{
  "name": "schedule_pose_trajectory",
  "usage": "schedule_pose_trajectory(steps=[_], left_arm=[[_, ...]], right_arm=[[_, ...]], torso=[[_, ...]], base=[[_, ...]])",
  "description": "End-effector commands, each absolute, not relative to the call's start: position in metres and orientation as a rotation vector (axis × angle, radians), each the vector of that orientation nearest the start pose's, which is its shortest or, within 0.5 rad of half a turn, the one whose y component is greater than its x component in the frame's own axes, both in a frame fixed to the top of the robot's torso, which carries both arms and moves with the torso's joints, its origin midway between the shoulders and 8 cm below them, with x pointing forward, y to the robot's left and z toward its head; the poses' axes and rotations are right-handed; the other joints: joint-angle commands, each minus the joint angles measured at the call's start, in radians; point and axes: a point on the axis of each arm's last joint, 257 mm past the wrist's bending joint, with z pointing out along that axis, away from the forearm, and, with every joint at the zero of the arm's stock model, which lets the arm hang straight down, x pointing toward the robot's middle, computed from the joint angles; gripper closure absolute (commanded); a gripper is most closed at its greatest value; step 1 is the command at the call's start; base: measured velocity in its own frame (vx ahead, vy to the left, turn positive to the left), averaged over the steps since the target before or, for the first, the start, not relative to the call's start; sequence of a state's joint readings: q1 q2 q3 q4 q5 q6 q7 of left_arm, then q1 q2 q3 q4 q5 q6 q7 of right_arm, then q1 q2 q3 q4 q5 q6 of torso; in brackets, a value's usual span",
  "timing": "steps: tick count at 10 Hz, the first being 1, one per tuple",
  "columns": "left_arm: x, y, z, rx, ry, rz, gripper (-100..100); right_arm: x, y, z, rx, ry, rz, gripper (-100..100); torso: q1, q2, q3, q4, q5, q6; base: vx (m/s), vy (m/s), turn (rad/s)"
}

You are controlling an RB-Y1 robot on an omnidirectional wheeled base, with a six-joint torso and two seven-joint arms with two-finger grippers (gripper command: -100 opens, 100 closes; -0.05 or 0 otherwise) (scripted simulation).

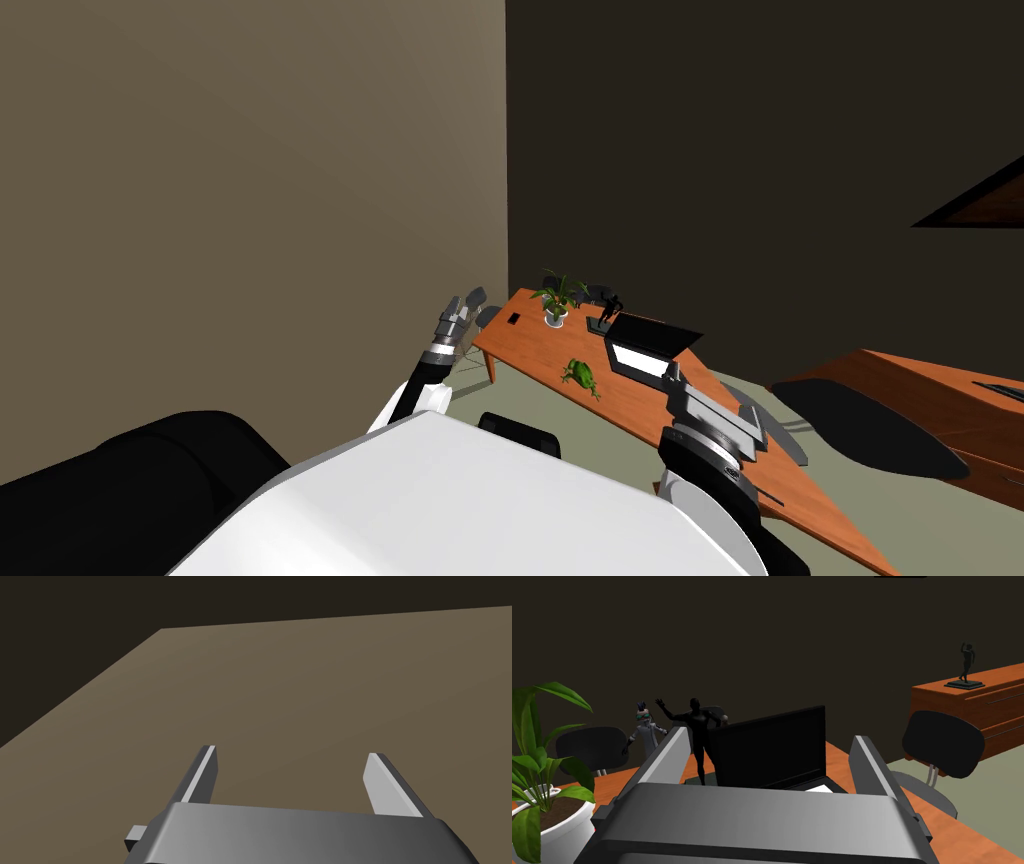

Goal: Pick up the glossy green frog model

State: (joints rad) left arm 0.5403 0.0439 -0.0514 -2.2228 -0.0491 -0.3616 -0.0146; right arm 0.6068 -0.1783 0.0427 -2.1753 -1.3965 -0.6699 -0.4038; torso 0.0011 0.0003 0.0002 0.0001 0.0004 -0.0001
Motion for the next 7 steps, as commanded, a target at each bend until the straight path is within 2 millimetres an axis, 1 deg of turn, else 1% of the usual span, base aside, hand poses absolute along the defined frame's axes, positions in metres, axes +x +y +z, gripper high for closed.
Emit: schedule_pose_trajectory(steps=[1,2,3,5,6,7], left_arm=[[0.373,0.264,-0.046,-0.781,0.845,-1.233,0],[0.373,0.265,-0.046,-0.781,0.845,-1.233,0],[0.373,0.265,-0.046,-0.781,0.845,-1.233,0],[0.373,0.265,-0.046,-0.781,0.845,-1.233,0],[0.373,0.265,-0.046,-0.781,0.845,-1.233,0],[0.373,0.264,-0.046,-0.781,0.845,-1.233,0]], right_arm=[[0.318,-0.445,-0.140,-2.062,0.996,-2.708,-100],[0.318,-0.447,-0.145,-2.055,1.031,-2.674,-100],[0.317,-0.450,-0.158,-2.023,1.104,-2.616,-100],[0.317,-0.453,-0.167,-2.007,1.168,-2.551,-100],[0.317,-0.456,-0.180,-1.969,1.241,-2.492,-100],[0.316,-0.457,-0.185,-1.962,1.270,-2.461,-100]], torso=[[0.000,0.000,0.000,0.000,0.000,0.000],[0.000,0.000,0.000,0.000,0.000,0.000],[0.000,0.000,0.000,0.000,0.000,0.000],[0.000,0.000,0.000,0.000,0.000,0.000],[-0.001,0.000,0.000,0.000,0.000,0.000],[0.000,0.000,0.000,0.000,0.000,0.000]], base=[[-0.006,0.024,0.044],[-0.003,0.013,-0.003],[-0.002,0.023,0.078],[-0.002,0.018,0.019],[-0.004,0.020,0.089],[-0.006,0.017,0.050]])
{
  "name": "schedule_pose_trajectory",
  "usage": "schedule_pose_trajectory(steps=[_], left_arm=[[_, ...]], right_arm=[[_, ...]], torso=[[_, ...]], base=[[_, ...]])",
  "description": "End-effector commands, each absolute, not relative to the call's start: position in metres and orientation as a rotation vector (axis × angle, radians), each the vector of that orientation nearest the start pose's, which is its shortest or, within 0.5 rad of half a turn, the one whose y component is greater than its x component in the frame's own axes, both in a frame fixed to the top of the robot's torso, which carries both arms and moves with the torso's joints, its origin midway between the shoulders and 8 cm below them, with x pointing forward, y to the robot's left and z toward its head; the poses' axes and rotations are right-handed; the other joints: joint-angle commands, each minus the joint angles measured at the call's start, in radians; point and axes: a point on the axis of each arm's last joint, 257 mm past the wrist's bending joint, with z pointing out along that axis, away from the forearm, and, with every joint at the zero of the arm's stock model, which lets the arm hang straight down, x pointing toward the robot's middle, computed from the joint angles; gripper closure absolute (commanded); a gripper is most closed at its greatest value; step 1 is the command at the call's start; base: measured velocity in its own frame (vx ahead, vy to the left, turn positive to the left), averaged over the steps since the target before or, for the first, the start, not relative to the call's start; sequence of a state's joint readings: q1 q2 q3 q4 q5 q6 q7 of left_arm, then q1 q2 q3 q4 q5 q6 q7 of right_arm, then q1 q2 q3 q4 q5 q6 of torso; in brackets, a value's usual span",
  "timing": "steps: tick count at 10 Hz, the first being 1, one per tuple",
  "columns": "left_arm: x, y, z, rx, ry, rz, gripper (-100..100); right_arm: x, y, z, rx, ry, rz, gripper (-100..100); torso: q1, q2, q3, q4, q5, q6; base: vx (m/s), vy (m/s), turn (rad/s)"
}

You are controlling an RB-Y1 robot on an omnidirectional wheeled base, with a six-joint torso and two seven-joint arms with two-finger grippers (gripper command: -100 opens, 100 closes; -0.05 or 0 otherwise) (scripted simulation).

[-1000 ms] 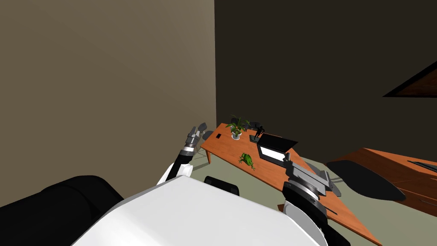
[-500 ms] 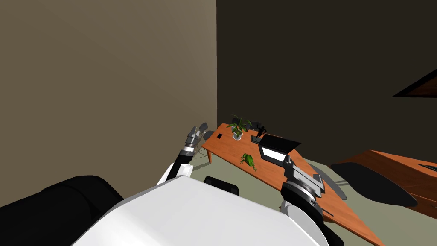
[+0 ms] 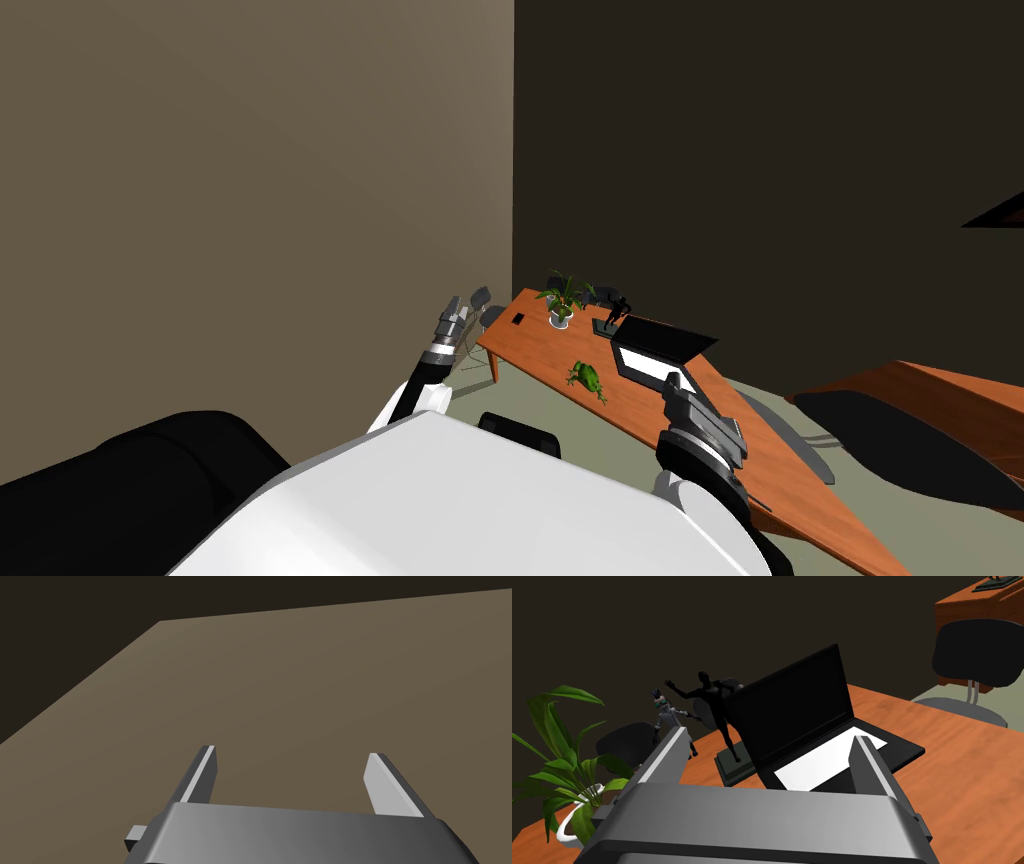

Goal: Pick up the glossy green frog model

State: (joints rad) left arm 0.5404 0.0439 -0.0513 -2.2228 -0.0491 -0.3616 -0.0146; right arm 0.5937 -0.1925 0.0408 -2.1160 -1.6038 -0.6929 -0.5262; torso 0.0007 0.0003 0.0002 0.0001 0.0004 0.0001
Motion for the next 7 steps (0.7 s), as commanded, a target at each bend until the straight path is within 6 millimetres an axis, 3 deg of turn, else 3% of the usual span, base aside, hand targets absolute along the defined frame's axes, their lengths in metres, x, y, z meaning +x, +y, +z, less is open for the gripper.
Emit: schedule_pose_trajectory(steps=[1,7], left_arm=[[0.373,0.265,-0.046,-0.781,0.845,-1.233,0],[0.373,0.264,-0.046,-0.781,0.845,-1.233,0]], right_arm=[[0.316,-0.457,-0.189,-1.953,1.299,-2.429,-100],[0.314,-0.464,-0.233,-1.832,1.533,-2.199,-100]], torso=[[0.000,0.000,0.000,0.000,0.000,0.000],[0.000,0.000,0.000,0.000,0.000,0.000]], base=[[-0.004,0.008,-0.009],[-0.004,0.012,0.049]])
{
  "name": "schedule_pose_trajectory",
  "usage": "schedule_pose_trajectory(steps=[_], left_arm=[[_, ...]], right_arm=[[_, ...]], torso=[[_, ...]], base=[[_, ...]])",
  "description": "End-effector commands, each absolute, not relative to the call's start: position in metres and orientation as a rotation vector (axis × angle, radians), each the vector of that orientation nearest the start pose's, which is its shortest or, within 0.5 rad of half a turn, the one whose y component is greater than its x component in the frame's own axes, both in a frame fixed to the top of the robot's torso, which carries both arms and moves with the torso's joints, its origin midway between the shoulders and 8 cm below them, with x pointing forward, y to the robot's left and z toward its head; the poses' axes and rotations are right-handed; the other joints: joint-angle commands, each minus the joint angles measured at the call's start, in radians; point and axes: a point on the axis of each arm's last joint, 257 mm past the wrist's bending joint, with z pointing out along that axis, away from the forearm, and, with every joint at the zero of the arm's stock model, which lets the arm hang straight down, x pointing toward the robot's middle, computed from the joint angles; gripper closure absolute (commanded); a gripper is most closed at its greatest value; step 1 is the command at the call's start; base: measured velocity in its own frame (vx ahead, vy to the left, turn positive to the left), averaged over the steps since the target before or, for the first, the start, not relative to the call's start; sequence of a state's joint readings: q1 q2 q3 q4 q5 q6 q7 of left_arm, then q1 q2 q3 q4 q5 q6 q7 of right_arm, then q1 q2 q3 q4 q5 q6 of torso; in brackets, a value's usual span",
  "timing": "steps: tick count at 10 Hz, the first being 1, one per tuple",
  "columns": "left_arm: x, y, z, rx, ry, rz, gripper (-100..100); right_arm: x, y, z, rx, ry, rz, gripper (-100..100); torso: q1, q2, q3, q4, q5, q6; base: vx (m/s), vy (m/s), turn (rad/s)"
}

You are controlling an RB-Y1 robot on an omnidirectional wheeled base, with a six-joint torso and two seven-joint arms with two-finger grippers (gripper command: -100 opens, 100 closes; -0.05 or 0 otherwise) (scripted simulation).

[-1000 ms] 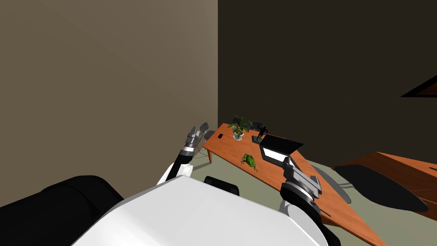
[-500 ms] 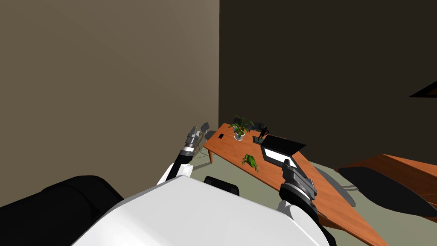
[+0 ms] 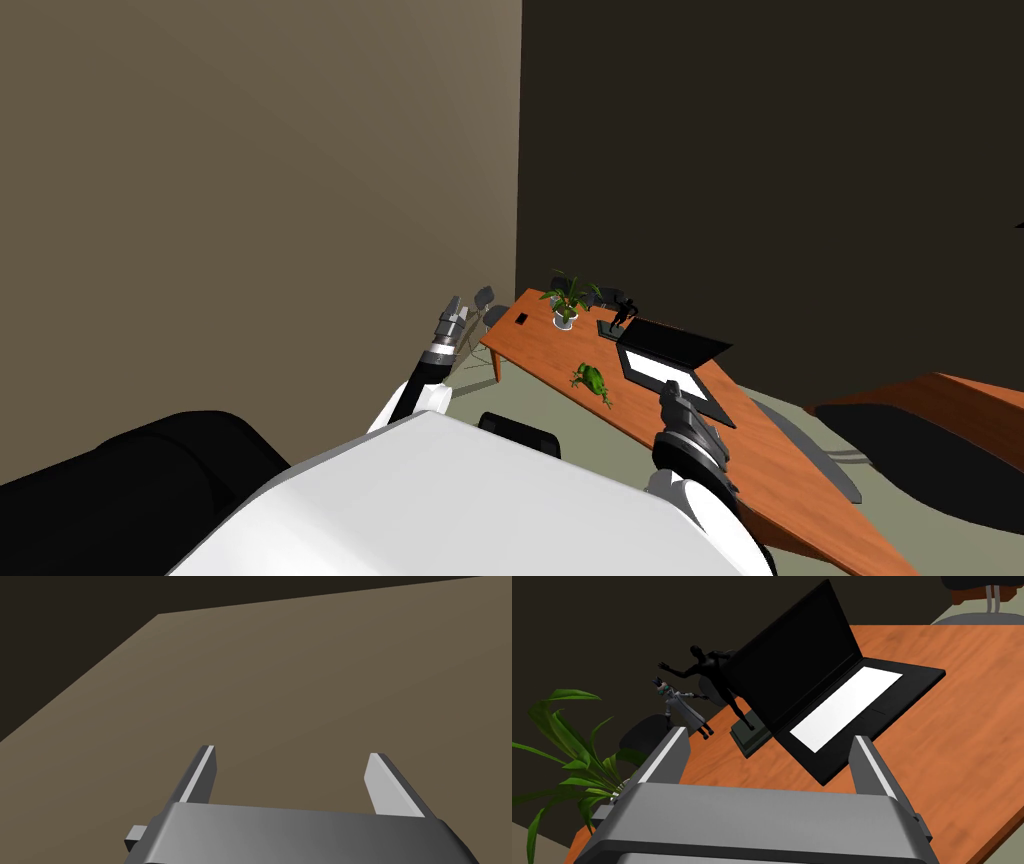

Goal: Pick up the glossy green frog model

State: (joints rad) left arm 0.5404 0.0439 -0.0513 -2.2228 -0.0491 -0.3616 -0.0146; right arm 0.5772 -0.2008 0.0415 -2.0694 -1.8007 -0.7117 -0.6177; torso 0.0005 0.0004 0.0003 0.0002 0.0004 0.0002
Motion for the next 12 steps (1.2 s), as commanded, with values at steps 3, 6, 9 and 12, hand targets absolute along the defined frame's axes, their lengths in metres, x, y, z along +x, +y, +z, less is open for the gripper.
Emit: schedule_pose_trajectory(steps=[3,6,9,12], left_arm=[[0.373,0.264,-0.046,-0.781,0.845,-1.233,0],[0.373,0.264,-0.046,-0.781,0.845,-1.233,0],[0.373,0.264,-0.046,-0.781,0.845,-1.233,0],[0.373,0.265,-0.046,-0.781,0.845,-1.233,0]], right_arm=[[0.312,-0.465,-0.255,-1.762,1.645,-2.081,-100],[0.310,-0.465,-0.277,-1.688,1.750,-1.965,-100],[0.308,-0.464,-0.299,-1.606,1.855,-1.842,-100],[0.306,-0.462,-0.320,-1.523,1.950,-1.726,-100]], torso=[[0.000,0.000,0.000,0.000,0.000,0.000],[0.000,0.000,0.000,0.000,0.000,0.000],[-0.001,0.000,0.000,0.000,0.000,0.000],[-0.001,0.000,0.000,0.000,0.000,0.000]], base=[[-0.005,0.010,0.053],[-0.006,0.008,0.053],[-0.006,0.005,0.053],[-0.006,0.003,0.058]])
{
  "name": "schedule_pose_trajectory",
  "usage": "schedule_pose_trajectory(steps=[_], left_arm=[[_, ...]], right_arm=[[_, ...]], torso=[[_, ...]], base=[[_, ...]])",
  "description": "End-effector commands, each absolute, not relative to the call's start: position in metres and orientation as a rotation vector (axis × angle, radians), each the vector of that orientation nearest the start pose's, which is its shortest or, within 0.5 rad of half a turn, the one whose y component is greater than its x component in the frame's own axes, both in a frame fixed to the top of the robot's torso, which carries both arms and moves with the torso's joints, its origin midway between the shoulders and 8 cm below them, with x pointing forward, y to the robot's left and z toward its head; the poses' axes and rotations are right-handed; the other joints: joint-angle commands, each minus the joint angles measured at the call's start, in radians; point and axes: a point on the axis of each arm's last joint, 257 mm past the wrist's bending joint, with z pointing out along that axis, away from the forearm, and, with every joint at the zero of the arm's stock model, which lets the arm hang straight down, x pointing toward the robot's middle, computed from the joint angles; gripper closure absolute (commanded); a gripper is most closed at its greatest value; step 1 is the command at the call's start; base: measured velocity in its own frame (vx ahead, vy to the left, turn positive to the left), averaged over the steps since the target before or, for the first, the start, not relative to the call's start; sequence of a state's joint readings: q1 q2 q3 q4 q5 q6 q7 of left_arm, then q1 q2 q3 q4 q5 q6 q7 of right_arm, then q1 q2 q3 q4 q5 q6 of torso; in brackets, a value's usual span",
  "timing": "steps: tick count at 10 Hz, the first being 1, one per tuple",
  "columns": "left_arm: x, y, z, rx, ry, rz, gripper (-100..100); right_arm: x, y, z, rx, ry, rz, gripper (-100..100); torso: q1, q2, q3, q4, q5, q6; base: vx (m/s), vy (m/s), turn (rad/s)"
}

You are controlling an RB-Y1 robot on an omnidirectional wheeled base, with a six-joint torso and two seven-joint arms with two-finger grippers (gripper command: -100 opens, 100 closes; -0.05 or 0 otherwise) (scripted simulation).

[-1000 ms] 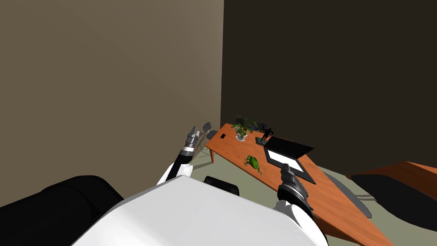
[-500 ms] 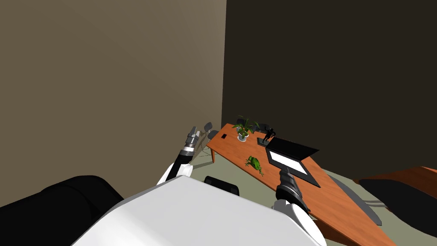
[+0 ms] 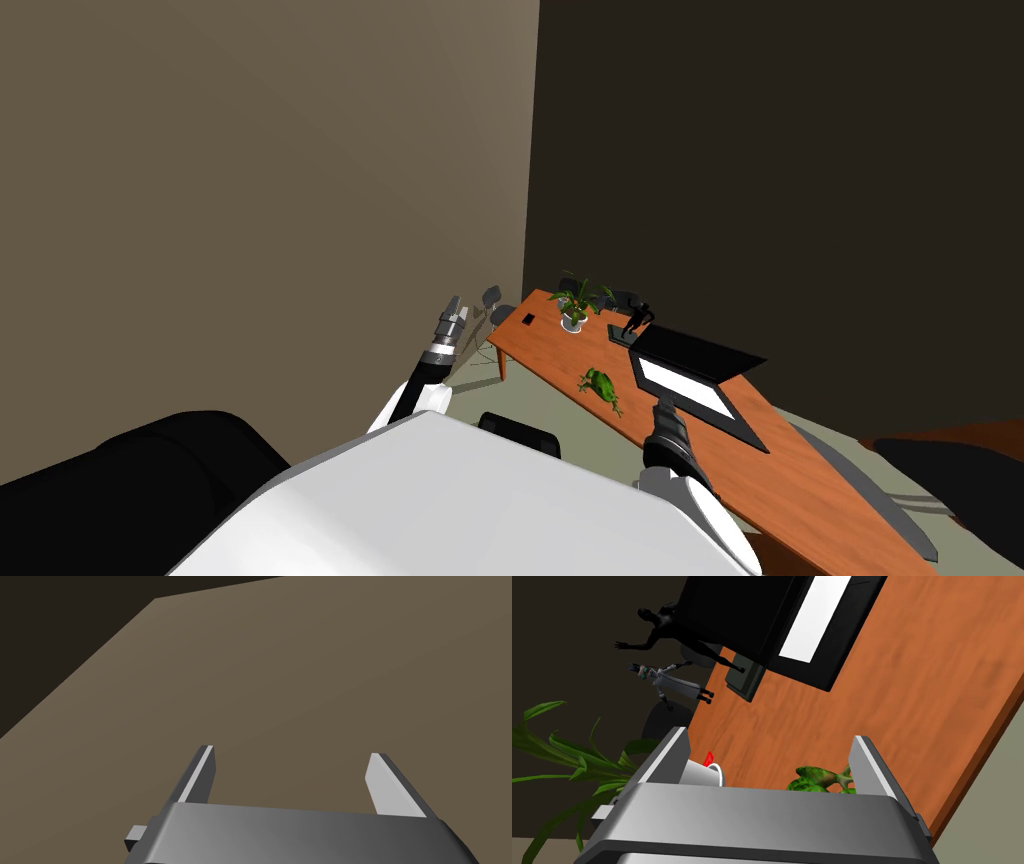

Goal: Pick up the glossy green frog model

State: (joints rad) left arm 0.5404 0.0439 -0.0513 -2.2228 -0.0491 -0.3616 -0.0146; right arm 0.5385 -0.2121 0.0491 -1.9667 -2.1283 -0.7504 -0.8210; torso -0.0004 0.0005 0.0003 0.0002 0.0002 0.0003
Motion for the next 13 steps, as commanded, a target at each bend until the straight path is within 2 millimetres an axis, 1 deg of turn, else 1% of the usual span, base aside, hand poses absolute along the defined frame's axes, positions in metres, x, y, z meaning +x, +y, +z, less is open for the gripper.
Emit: schedule_pose_trajectory(steps=[1,2,3,4,6,7,8,9,12,13], left_arm=[[0.373,0.265,-0.046,-0.781,0.845,-1.233,0],[0.373,0.265,-0.046,-0.781,0.845,-1.233,0],[0.373,0.265,-0.046,-0.781,0.845,-1.233,0],[0.373,0.265,-0.046,-0.781,0.845,-1.233,0],[0.373,0.265,-0.046,-0.781,0.845,-1.233,0],[0.373,0.265,-0.046,-0.781,0.846,-1.233,0],[0.373,0.265,-0.046,-0.781,0.845,-1.233,0],[0.373,0.265,-0.046,-0.781,0.845,-1.233,0],[0.373,0.265,-0.046,-0.781,0.845,-1.233,0],[0.373,0.265,-0.046,-0.781,0.846,-1.233,0]], right_arm=[[0.306,-0.462,-0.321,-1.519,1.955,-1.716,-100],[0.305,-0.462,-0.335,-1.453,2.016,-1.650,-100],[0.305,-0.459,-0.339,-1.440,2.034,-1.618,-100],[0.304,-0.460,-0.349,-1.384,2.081,-1.570,-100],[0.303,-0.456,-0.357,-1.356,2.111,-1.515,-100],[0.302,-0.455,-0.369,-1.290,2.163,-1.451,-100],[0.302,-0.453,-0.372,-1.275,2.178,-1.422,-100],[0.301,-0.452,-0.383,-1.216,2.222,-1.370,-100],[0.300,-0.445,-0.400,-1.119,2.292,-1.255,-100],[0.299,-0.443,-0.410,-1.054,2.332,-1.200,-100]], torso=[[0.000,0.000,0.000,0.000,0.000,0.000],[0.000,0.000,0.000,0.000,0.000,0.000],[0.000,0.000,0.000,0.000,0.000,0.000],[0.000,0.000,0.000,0.000,0.000,0.000],[0.000,0.000,0.000,0.000,0.000,0.000],[0.000,0.000,0.000,0.000,0.000,0.000],[0.000,0.000,0.000,0.000,0.000,0.000],[0.000,0.000,0.000,0.000,0.000,0.000],[-0.001,0.000,0.000,0.000,0.000,0.000],[-0.001,0.000,0.000,0.000,0.000,0.000]], base=[[-0.003,0.000,-0.014],[-0.007,0.004,0.111],[-0.007,0.001,0.065],[-0.009,0.003,0.124],[-0.005,-0.002,0.017],[-0.005,-0.001,0.106],[-0.005,-0.004,0.070],[-0.008,-0.004,0.131],[-0.006,-0.007,0.063],[-0.006,-0.008,0.126]])
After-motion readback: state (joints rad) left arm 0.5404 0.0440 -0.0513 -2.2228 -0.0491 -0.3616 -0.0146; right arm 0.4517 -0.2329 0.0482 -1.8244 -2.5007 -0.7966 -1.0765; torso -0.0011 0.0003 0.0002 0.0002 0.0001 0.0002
